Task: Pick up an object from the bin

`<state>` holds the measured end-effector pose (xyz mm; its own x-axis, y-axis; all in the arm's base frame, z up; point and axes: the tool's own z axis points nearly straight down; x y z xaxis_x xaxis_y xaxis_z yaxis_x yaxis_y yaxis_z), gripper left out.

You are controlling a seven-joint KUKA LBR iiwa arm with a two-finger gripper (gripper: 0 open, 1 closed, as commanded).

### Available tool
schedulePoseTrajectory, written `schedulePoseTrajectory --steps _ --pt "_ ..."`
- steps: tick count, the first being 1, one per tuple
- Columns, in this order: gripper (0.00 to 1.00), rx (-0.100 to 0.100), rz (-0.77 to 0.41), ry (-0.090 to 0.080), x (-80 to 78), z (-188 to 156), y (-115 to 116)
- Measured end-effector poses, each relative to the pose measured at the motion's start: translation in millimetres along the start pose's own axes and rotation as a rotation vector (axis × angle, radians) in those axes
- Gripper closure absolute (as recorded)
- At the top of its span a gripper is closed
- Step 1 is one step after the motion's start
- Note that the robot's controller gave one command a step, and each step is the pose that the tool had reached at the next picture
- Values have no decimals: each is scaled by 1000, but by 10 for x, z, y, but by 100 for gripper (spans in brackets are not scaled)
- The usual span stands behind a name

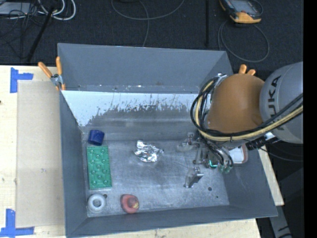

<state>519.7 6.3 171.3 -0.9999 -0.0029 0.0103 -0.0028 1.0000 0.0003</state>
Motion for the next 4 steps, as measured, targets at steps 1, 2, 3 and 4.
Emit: schedulePoseTrajectory --steps 1,2,3,4 --pt "0 1 -40 -11 -728 987 548" --pt "0 -1 76 -13 -909 698 631" --pt "0 -1 133 -9 -811 631 605" --pt "0 -3 296 -12 -774 958 628"
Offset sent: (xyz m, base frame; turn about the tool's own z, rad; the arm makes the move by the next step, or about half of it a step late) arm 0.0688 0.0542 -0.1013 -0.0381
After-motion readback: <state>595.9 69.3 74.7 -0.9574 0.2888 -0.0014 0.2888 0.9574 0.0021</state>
